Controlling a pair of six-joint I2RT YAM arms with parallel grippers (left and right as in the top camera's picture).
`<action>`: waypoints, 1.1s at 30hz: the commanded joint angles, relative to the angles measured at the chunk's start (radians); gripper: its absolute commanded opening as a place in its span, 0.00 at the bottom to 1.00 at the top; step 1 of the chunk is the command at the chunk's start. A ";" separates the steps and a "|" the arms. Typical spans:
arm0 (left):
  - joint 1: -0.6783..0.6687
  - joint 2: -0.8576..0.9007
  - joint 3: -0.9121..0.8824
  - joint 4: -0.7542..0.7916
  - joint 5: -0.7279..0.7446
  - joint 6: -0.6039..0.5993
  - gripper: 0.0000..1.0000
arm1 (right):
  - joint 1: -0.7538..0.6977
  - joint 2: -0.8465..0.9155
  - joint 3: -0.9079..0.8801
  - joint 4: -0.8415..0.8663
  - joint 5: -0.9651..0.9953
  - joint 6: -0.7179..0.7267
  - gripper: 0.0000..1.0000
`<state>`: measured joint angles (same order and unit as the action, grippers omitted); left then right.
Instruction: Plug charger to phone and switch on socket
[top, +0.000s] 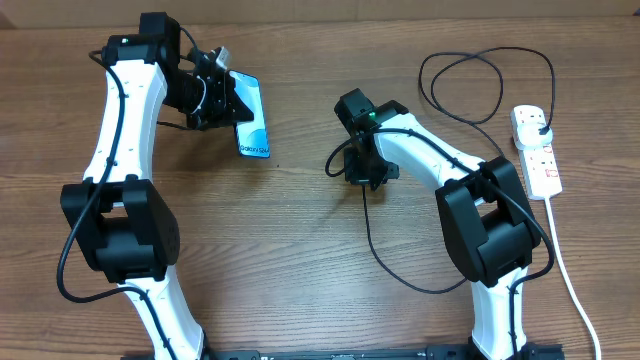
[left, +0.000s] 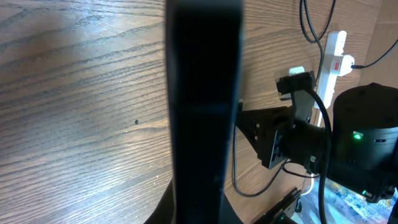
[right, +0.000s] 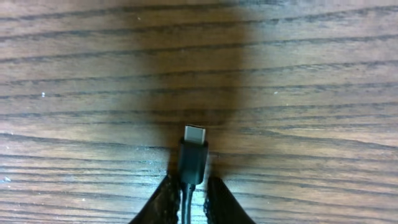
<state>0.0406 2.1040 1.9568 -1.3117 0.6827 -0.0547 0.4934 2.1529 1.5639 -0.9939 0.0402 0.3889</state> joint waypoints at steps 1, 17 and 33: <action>-0.008 -0.015 0.017 0.005 0.023 0.014 0.04 | 0.002 0.024 0.006 0.016 -0.009 0.003 0.13; -0.008 -0.015 0.017 0.007 0.024 0.014 0.04 | 0.002 0.025 0.006 0.010 -0.009 0.003 0.12; -0.008 -0.015 0.017 0.014 0.203 0.156 0.04 | -0.002 0.024 0.036 0.015 -0.041 0.000 0.04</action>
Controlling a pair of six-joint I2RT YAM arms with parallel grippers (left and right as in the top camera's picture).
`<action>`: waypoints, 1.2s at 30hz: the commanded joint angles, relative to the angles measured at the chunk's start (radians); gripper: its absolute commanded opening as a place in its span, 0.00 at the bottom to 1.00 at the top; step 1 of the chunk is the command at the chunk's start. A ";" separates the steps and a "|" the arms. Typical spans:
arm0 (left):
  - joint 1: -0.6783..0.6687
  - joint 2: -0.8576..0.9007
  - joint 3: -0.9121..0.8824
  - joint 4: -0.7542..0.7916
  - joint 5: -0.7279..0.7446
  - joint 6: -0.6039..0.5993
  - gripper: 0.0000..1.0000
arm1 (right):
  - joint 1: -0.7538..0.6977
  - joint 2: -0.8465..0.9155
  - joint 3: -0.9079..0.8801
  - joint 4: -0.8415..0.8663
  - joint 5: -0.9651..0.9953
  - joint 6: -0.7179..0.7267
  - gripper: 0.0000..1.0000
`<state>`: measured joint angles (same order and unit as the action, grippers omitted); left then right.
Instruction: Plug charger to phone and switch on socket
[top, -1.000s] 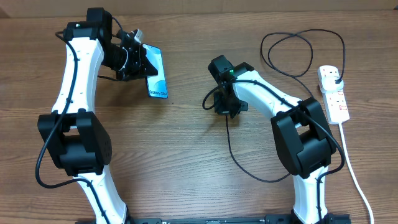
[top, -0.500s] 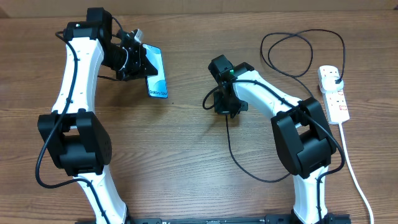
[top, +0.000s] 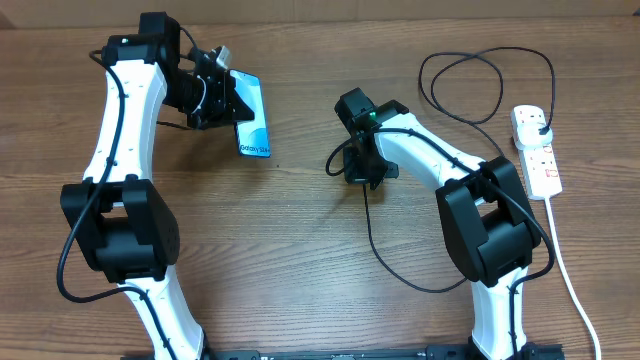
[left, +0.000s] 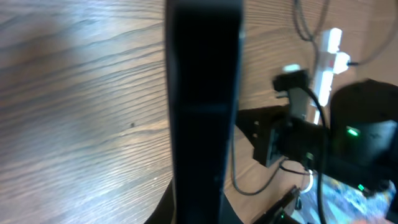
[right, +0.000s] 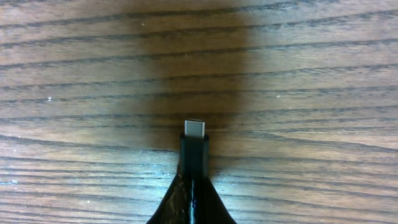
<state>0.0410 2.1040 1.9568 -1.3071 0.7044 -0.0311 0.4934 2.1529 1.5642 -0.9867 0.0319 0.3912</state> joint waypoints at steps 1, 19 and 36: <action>-0.008 -0.015 0.017 0.011 0.264 0.185 0.04 | -0.005 0.024 0.052 0.001 -0.052 -0.008 0.04; -0.029 -0.015 0.017 0.641 0.576 -0.153 0.04 | 0.111 -0.330 0.251 -0.074 -0.118 -0.081 0.04; -0.062 -0.015 0.017 0.518 0.728 0.035 0.04 | 0.175 -0.330 0.251 -0.051 -0.040 -0.024 0.04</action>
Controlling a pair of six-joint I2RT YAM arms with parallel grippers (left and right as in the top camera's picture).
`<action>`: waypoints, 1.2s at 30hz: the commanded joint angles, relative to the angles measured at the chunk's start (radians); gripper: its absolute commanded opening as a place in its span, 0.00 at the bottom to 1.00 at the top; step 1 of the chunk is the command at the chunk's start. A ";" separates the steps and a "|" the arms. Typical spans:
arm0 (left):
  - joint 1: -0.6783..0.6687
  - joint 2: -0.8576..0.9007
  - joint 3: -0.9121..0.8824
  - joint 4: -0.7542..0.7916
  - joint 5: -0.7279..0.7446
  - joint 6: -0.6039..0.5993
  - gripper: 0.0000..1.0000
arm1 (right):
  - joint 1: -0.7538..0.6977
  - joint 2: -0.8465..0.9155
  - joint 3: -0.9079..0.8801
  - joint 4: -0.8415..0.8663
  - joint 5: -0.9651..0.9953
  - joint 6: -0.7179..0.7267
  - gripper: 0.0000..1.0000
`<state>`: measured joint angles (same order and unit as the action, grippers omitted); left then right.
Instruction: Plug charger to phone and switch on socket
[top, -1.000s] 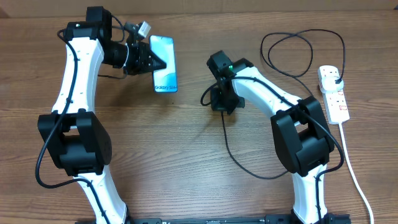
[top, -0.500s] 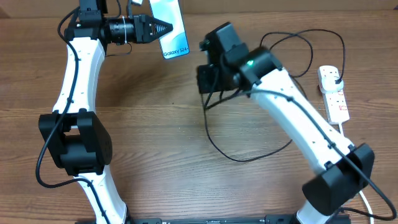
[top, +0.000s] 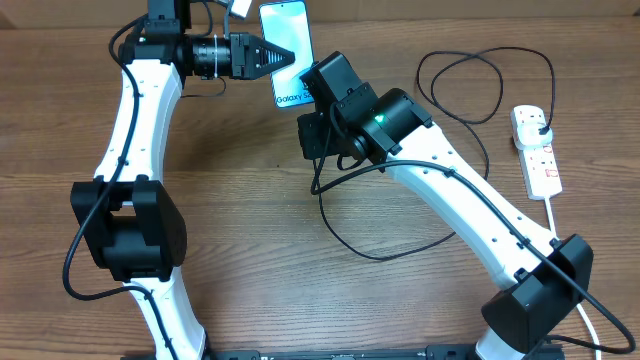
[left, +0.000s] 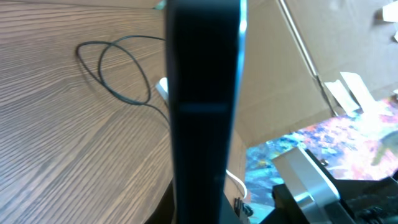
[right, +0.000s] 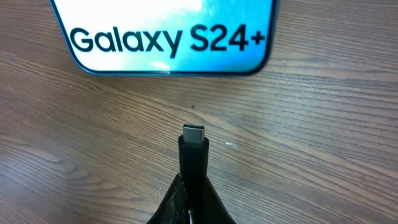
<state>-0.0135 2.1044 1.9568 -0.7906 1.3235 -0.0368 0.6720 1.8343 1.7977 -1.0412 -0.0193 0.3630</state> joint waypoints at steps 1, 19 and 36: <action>-0.008 -0.015 0.017 0.001 0.110 0.041 0.04 | -0.003 -0.011 0.018 0.005 0.010 0.007 0.04; -0.028 -0.015 0.015 -0.048 0.064 0.042 0.04 | -0.003 -0.011 0.018 0.027 -0.008 0.003 0.04; -0.028 -0.015 0.015 -0.067 0.065 0.051 0.04 | -0.005 -0.011 0.018 0.029 -0.008 0.003 0.04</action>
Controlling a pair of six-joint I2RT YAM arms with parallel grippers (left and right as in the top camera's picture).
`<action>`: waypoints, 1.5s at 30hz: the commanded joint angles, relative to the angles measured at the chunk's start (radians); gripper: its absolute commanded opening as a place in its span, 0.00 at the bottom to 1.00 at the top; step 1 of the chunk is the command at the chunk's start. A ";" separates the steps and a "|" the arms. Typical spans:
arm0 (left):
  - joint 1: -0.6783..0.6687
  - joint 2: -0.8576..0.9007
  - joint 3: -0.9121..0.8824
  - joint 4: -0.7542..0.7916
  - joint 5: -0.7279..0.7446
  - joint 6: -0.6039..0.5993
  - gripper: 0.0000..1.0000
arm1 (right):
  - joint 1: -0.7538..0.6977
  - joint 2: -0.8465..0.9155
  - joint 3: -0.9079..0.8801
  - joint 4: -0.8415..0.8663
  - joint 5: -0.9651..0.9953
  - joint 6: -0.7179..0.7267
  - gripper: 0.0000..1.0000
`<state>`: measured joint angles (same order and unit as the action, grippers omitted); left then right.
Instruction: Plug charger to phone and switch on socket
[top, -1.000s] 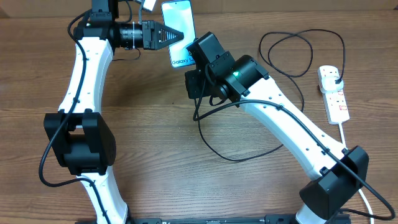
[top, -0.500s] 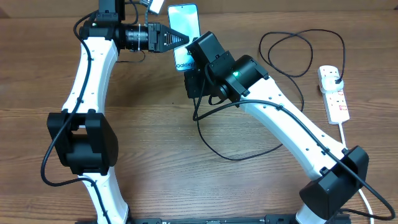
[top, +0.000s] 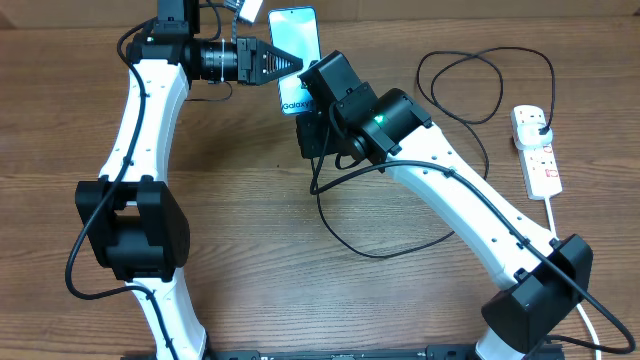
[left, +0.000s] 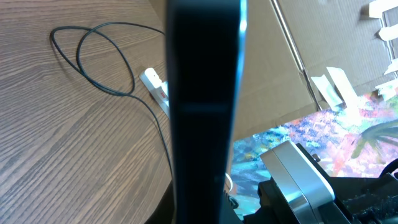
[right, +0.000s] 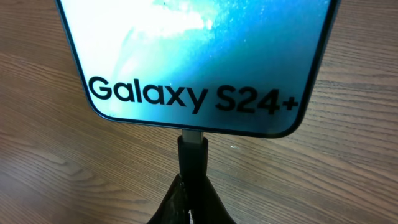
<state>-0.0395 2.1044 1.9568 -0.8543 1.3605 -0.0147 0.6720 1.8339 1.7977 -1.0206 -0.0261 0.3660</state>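
Note:
The phone (top: 296, 40), its lit screen reading "Galaxy S24+" (right: 193, 62), is held above the table's far edge, my left gripper (top: 285, 62) shut on it. In the left wrist view the phone (left: 204, 106) shows edge-on as a dark bar. My right gripper (right: 193, 193) is shut on the black charger plug (right: 192, 155), whose metal tip meets the phone's bottom edge; whether it is seated cannot be told. The black cable (top: 345, 225) trails across the table. The white socket strip (top: 536, 150) lies at the right with a plug in it.
A loop of black cable (top: 480, 80) lies at the back right, near the socket strip. A white lead (top: 570, 270) runs from the strip towards the table's front. Cardboard and coloured clutter (left: 311, 118) lie beyond the far edge.
The phone has shifted slightly right, towards the plug. The plug's tip was a short way below the phone's bottom edge; now it touches that edge. Both grippers remain shut.
At first my left gripper held the phone low at the left while my right gripper stood open around the plug on the table. The right gripper then shut on the plug. Both arms then stood raised at the far middle, plug below the phone, and now they meet.

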 joint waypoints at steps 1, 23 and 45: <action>-0.002 -0.015 0.015 -0.003 0.028 0.029 0.04 | -0.005 -0.011 0.018 0.009 -0.001 0.000 0.04; -0.002 -0.015 0.015 -0.003 0.050 0.031 0.04 | -0.004 -0.011 0.018 0.002 0.003 -0.023 0.04; -0.013 -0.015 0.015 -0.002 0.046 0.031 0.04 | -0.005 -0.010 0.017 -0.002 0.003 -0.030 0.04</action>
<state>-0.0399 2.1044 1.9568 -0.8577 1.3617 -0.0147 0.6720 1.8343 1.7977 -1.0279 -0.0257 0.3401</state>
